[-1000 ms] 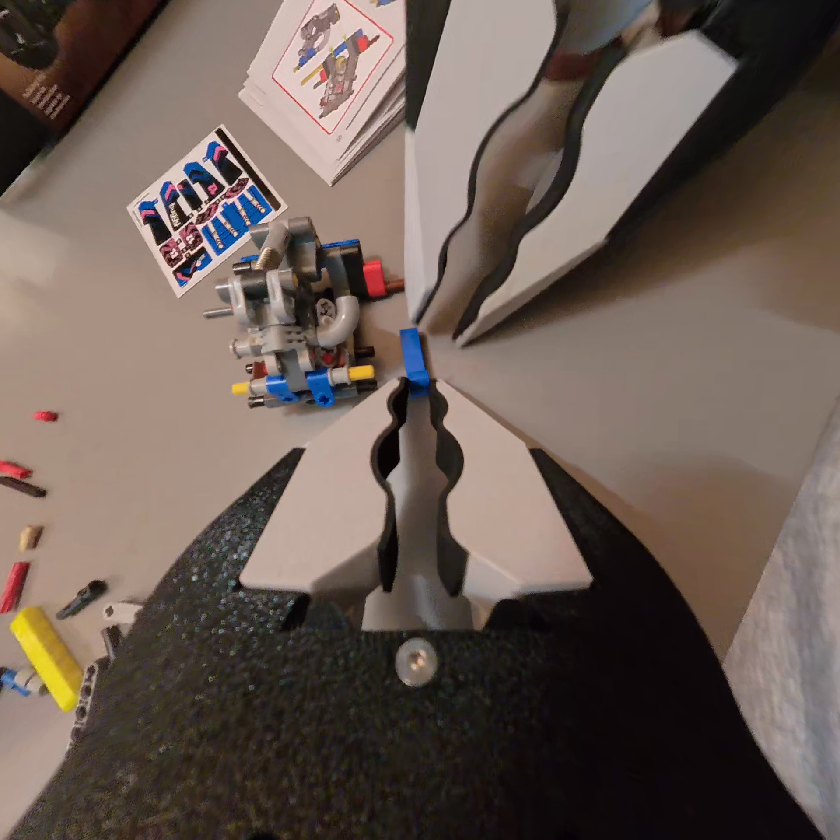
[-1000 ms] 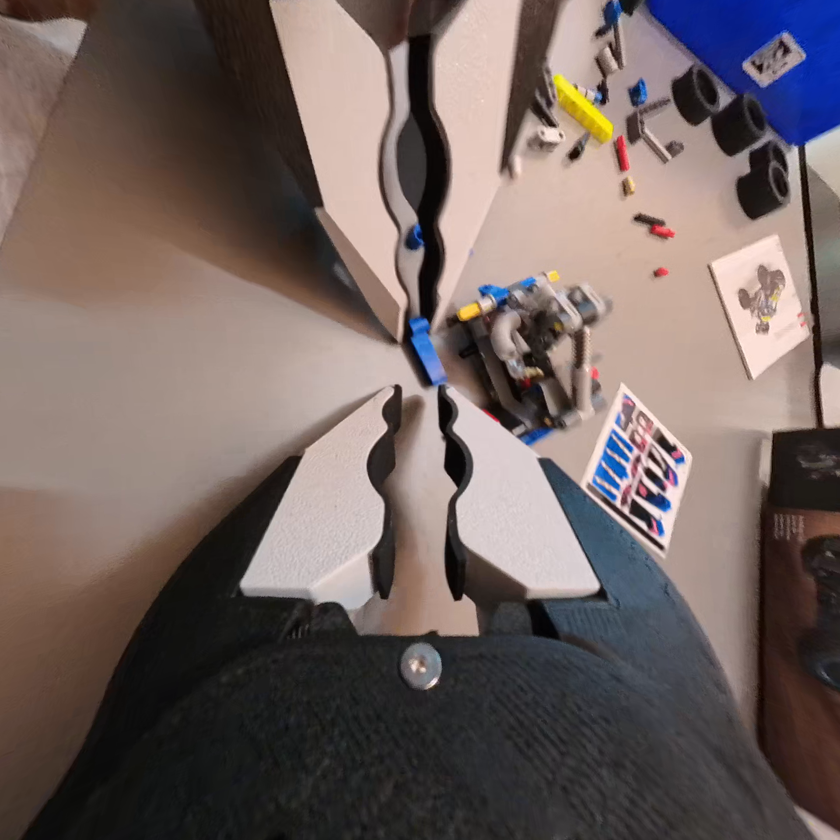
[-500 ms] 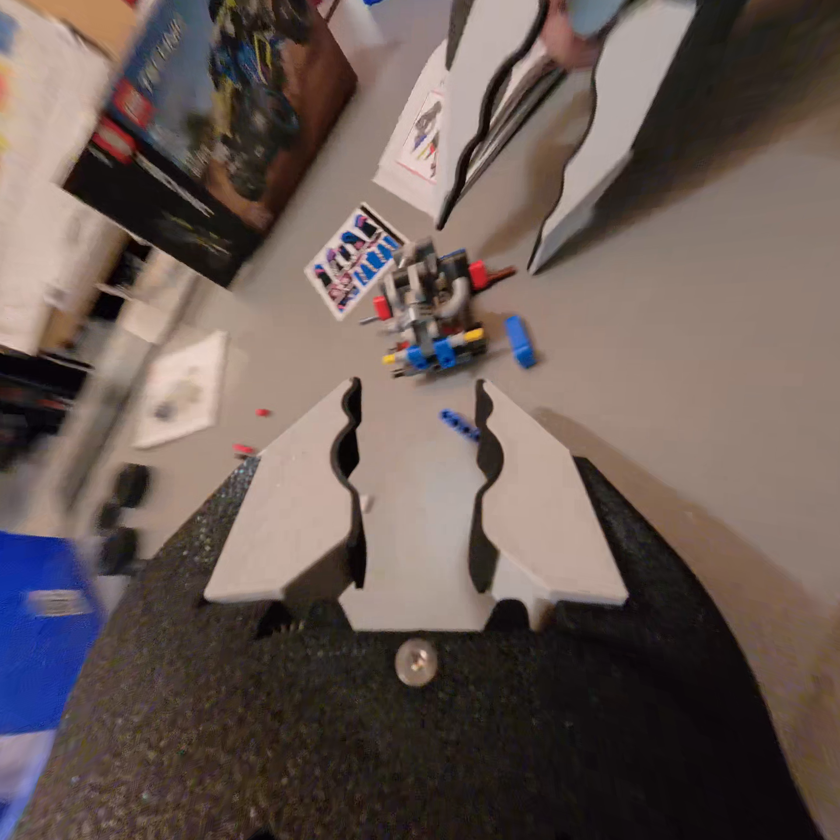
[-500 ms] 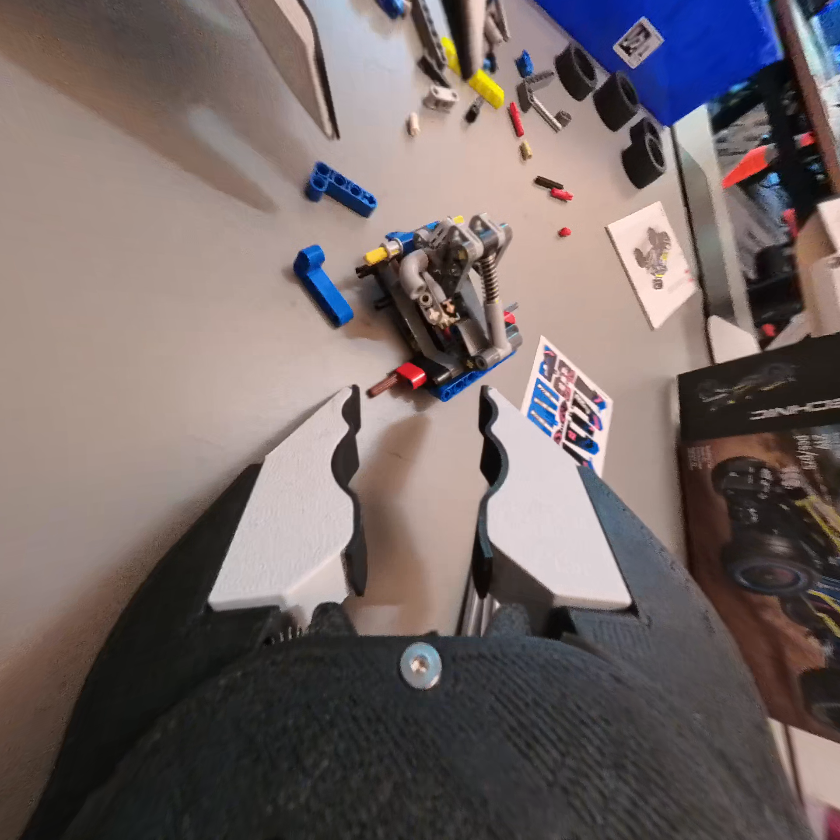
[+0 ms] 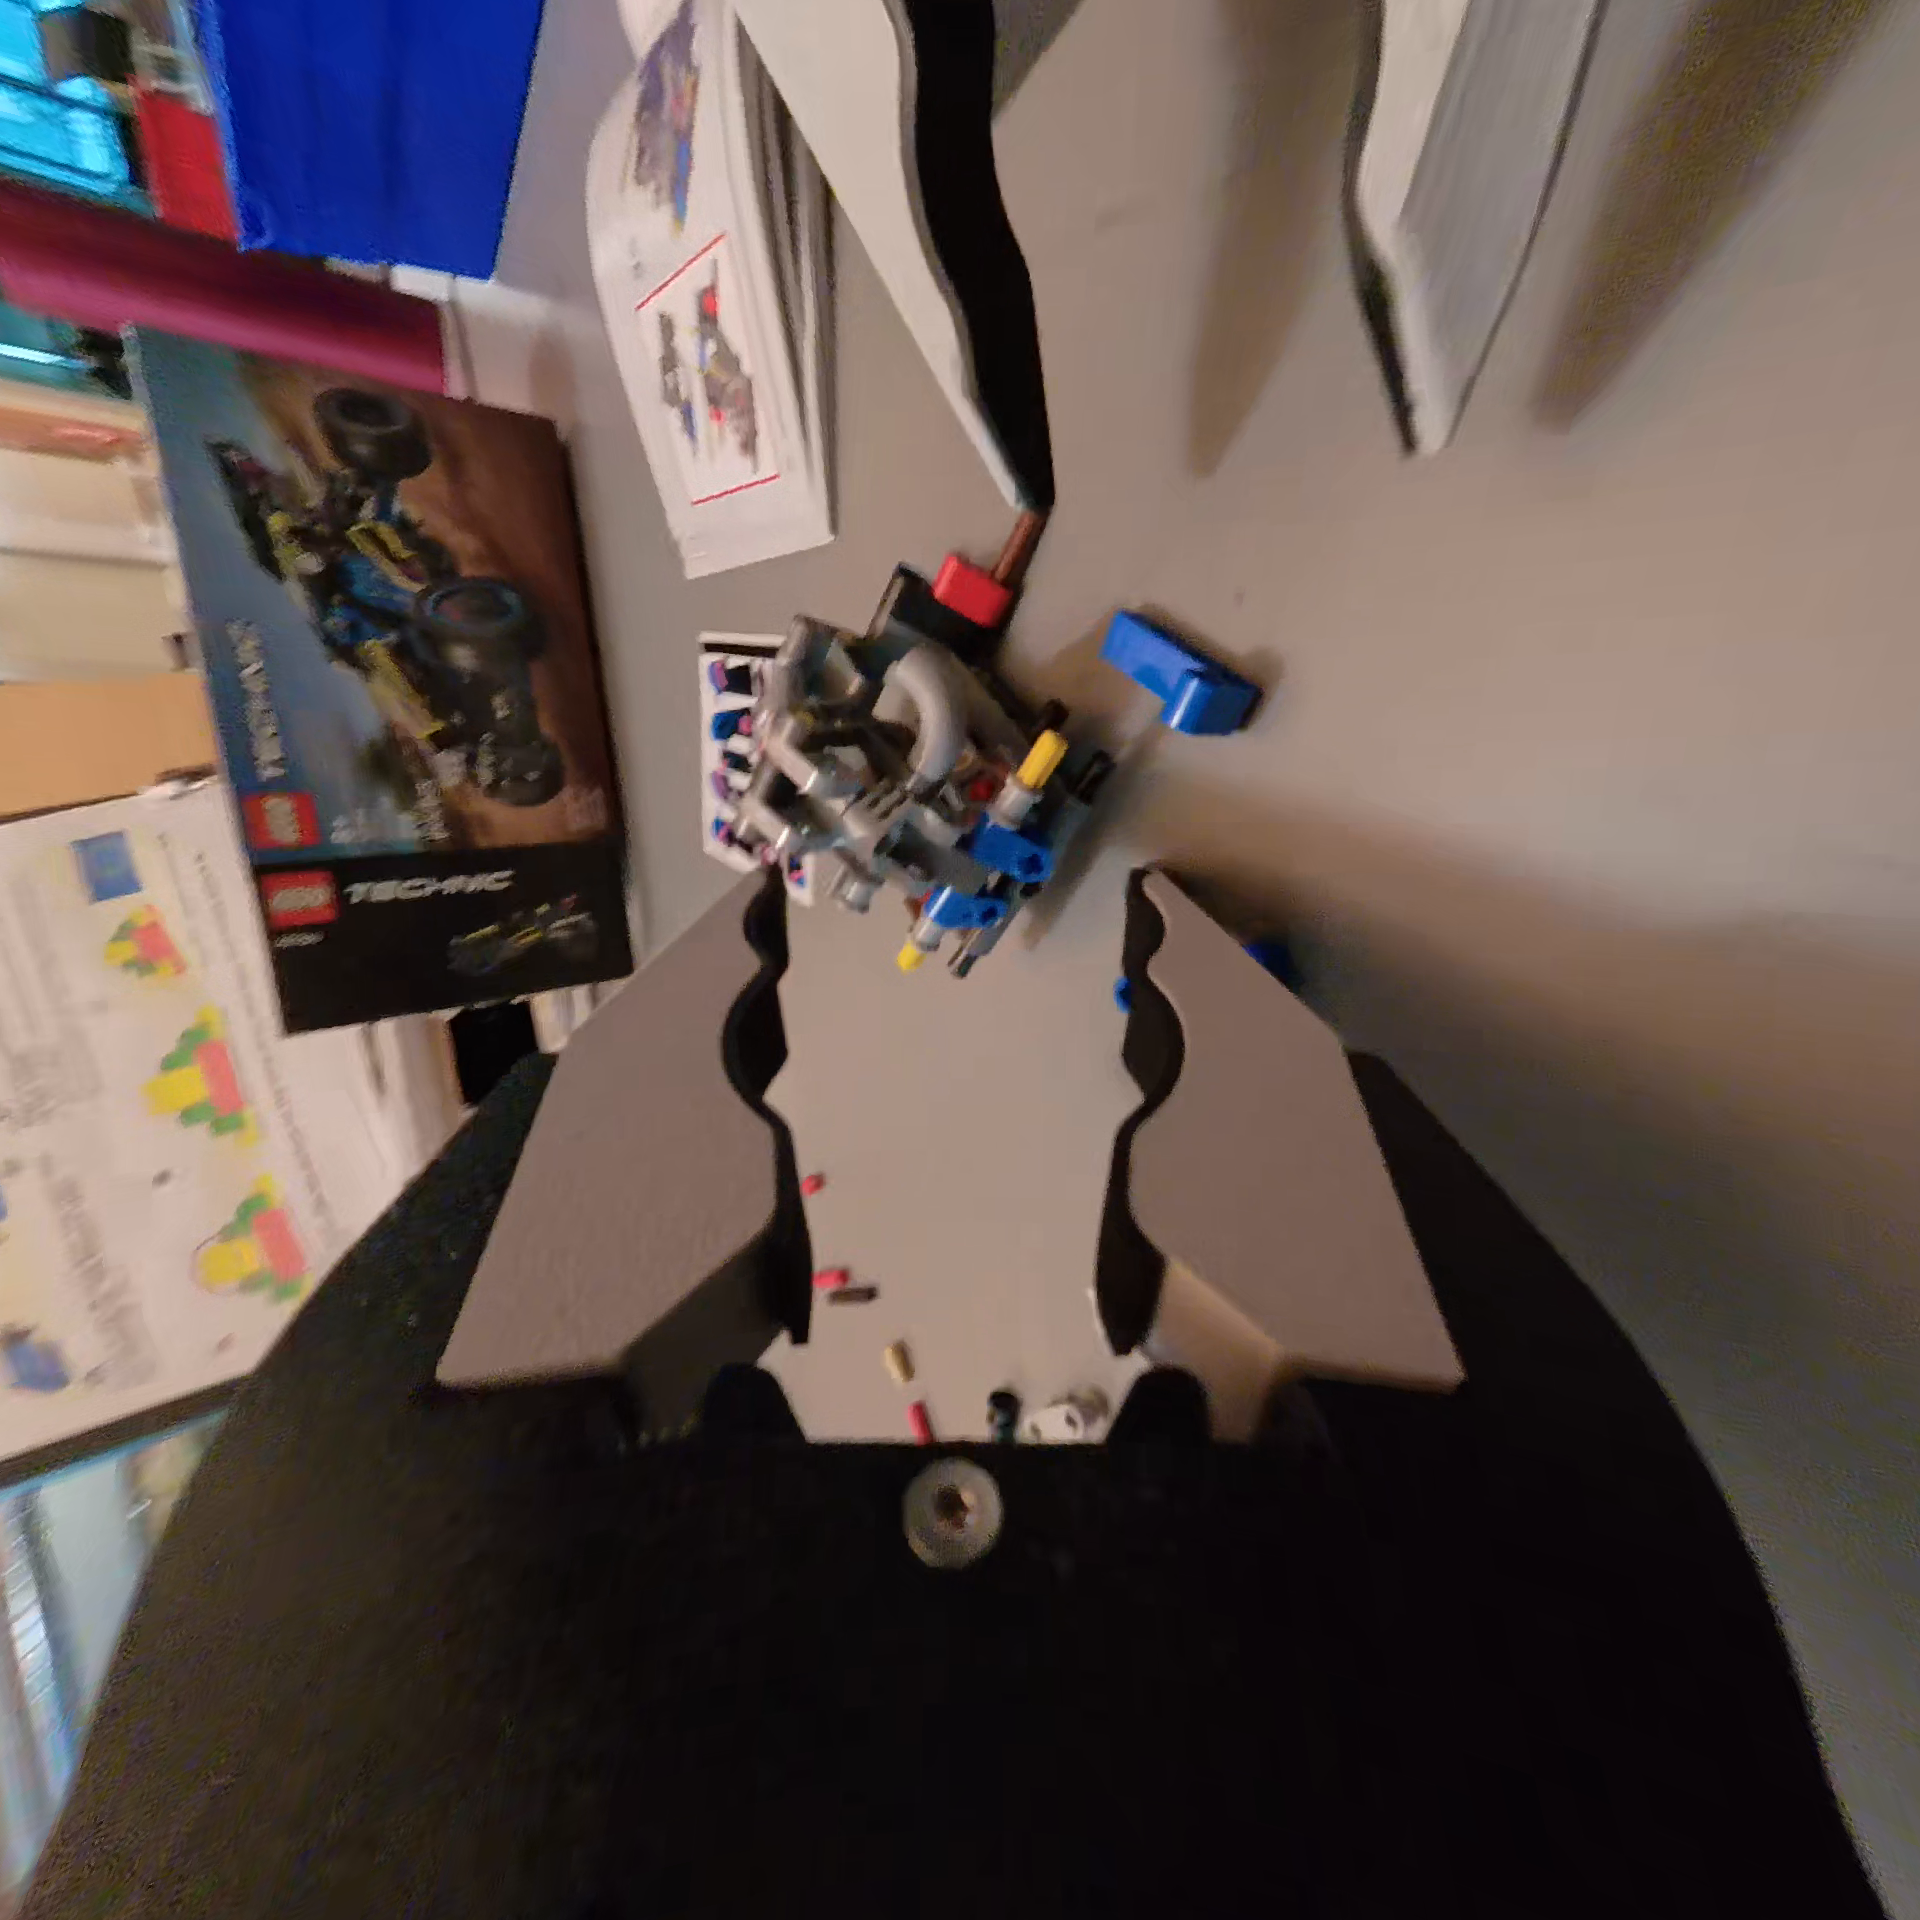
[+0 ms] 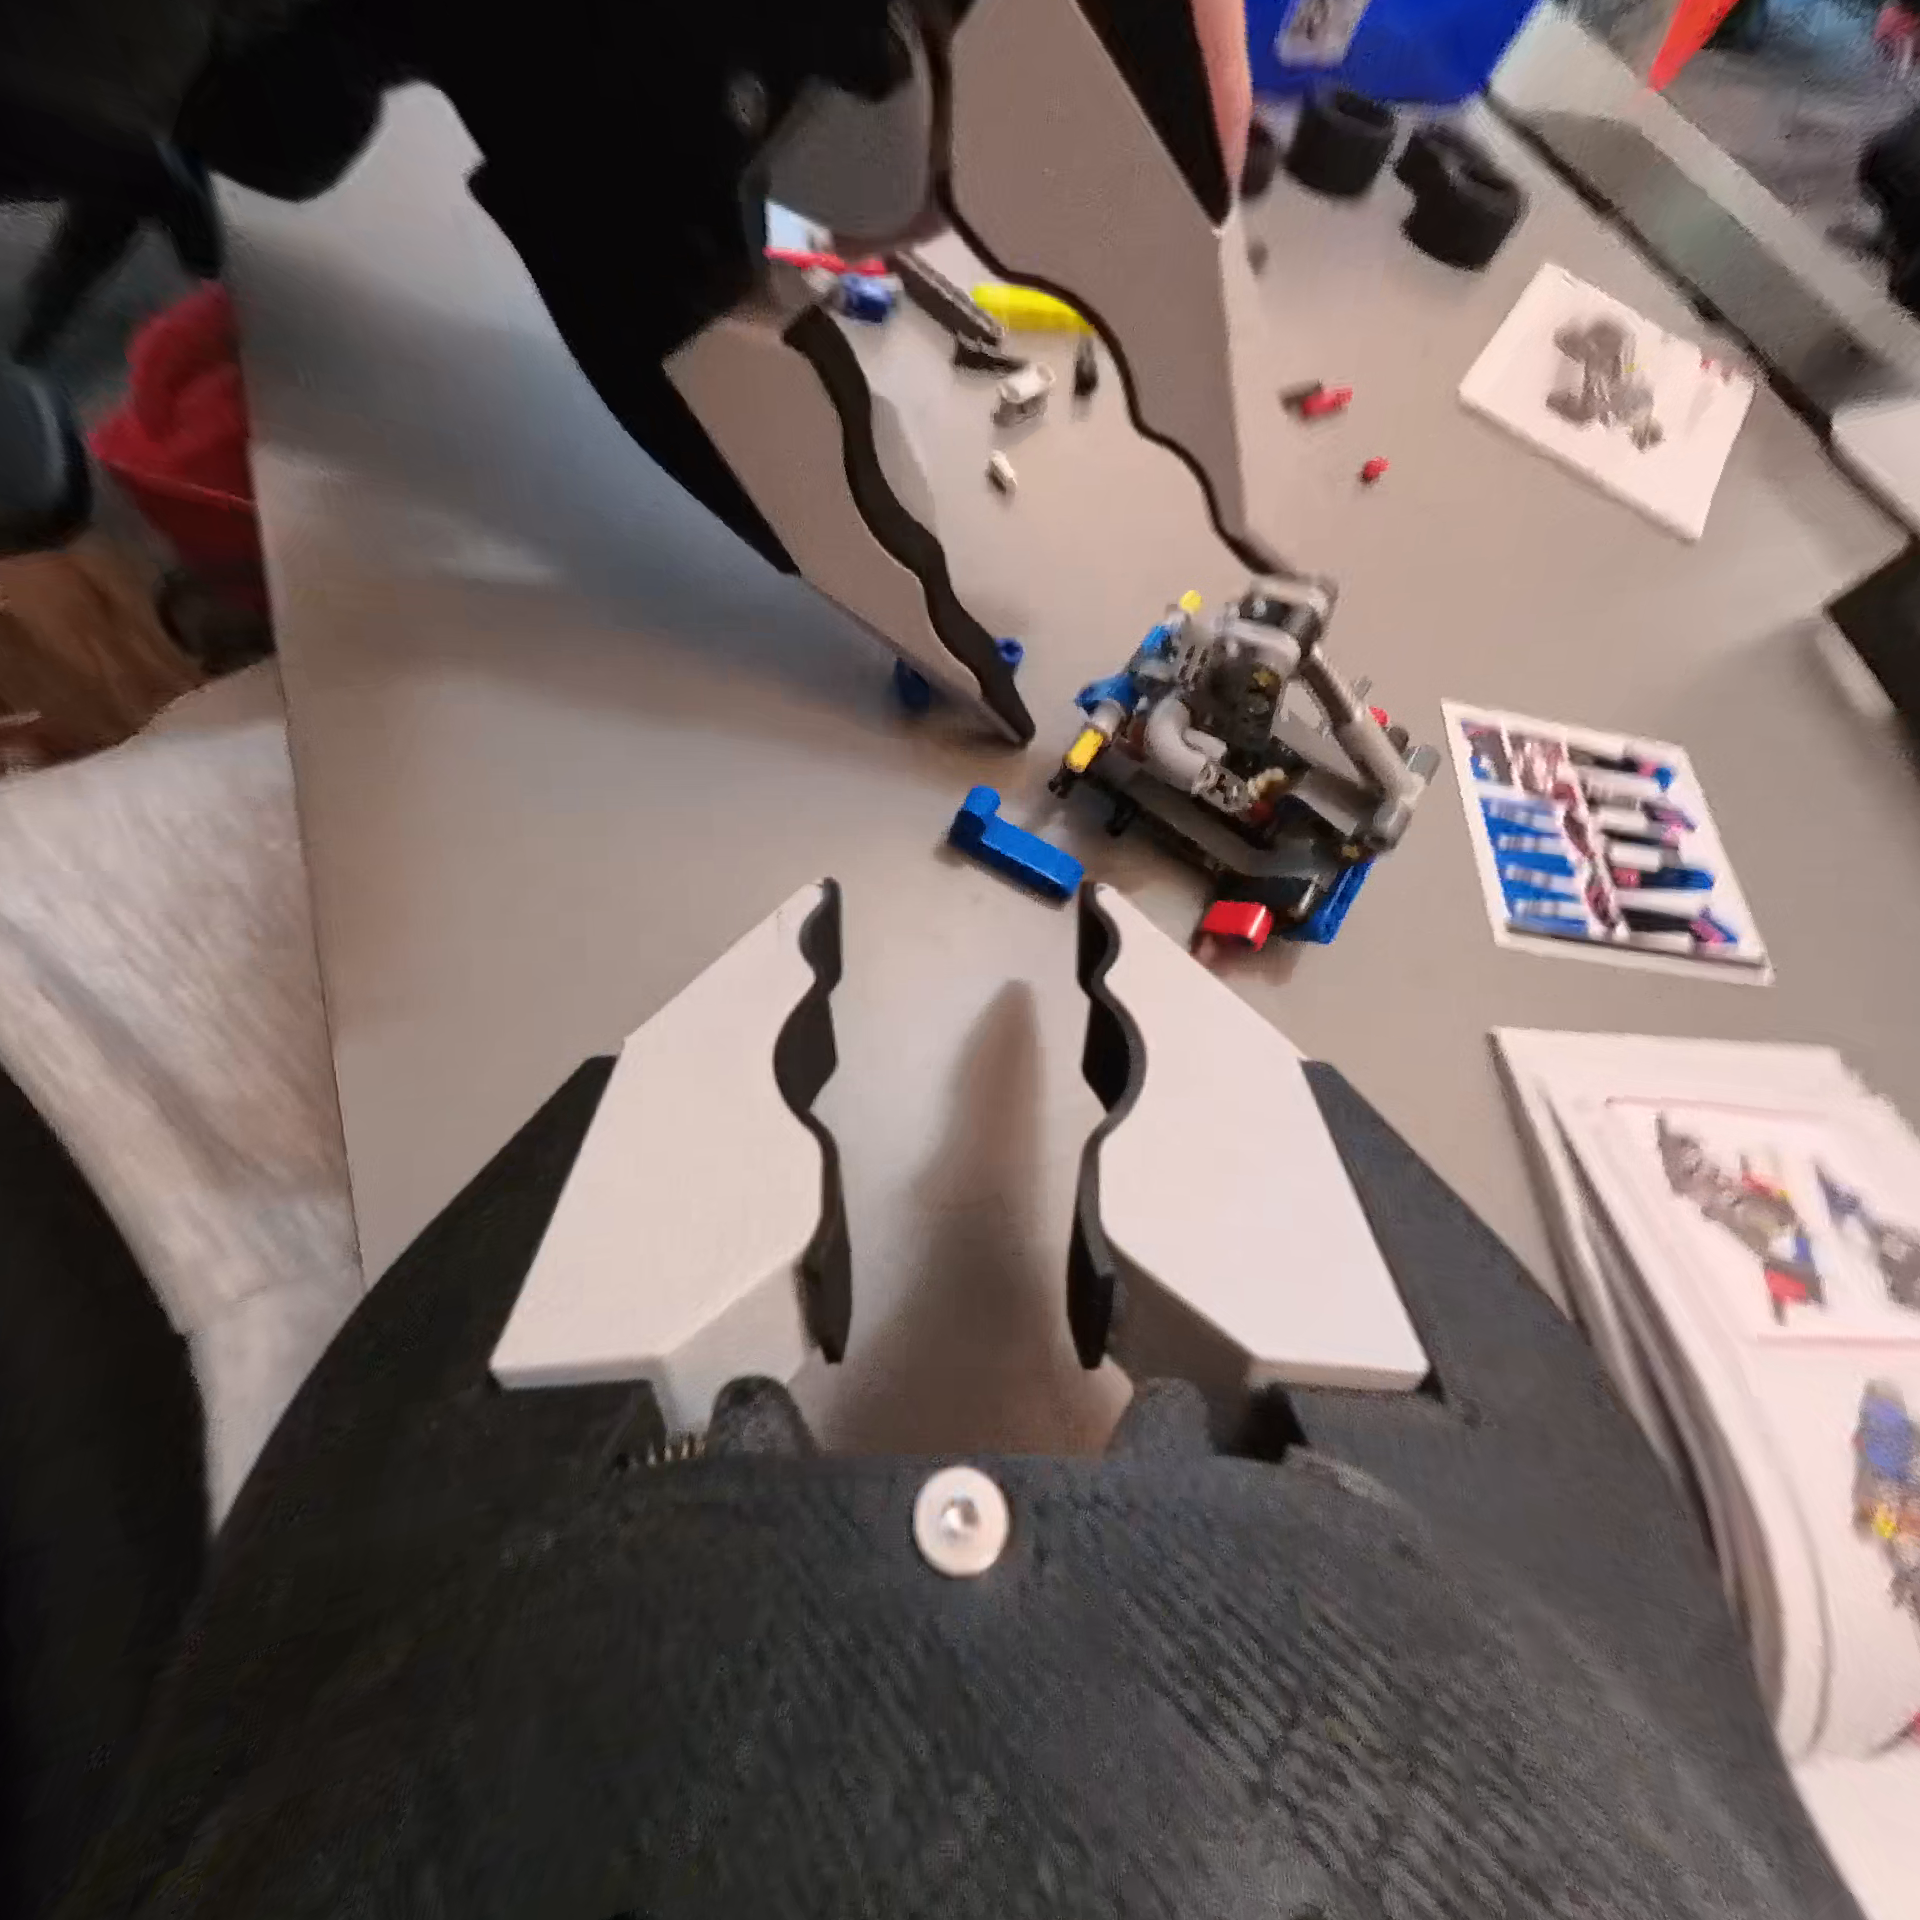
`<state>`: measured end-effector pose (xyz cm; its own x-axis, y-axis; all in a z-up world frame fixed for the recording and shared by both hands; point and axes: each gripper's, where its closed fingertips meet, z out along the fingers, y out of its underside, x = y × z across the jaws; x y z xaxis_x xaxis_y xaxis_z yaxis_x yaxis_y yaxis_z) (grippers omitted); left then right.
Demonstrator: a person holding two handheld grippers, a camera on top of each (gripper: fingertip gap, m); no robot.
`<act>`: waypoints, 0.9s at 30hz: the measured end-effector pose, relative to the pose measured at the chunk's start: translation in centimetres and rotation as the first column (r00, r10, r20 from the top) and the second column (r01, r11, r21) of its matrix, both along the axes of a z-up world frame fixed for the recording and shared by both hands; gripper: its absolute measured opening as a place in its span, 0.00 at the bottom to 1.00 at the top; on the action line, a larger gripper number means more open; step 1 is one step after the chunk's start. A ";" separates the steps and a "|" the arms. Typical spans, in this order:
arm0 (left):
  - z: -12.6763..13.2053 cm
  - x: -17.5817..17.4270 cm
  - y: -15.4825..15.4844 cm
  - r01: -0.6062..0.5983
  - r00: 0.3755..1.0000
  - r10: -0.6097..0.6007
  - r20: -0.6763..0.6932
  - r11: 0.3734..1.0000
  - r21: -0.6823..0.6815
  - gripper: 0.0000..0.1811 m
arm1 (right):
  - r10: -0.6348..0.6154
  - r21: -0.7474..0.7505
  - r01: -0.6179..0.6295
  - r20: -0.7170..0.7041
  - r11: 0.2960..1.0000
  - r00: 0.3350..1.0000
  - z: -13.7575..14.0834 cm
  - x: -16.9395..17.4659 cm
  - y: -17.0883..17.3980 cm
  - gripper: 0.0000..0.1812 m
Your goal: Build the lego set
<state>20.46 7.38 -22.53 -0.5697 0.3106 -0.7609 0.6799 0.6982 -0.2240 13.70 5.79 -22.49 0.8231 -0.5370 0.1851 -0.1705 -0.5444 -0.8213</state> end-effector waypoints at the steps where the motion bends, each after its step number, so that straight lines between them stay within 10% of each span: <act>1: -0.2 0.0 -0.2 -0.002 0.999 0.002 -0.034 1.000 -0.003 0.32 | -0.040 -0.004 0.039 -0.029 0.999 0.999 -0.3 0.1 -0.2 0.24; 15: -0.5 1.5 -1.7 -0.168 0.986 0.169 -0.010 0.972 -0.162 0.22 | -0.193 0.097 0.223 -0.245 0.970 0.950 -0.8 0.7 -0.1 0.19; 27: 0.0 -0.5 0.9 0.092 0.987 -0.068 0.146 0.981 -0.168 0.22 | -0.271 0.013 0.284 -0.262 0.959 0.926 -2.1 2.0 0.0 0.18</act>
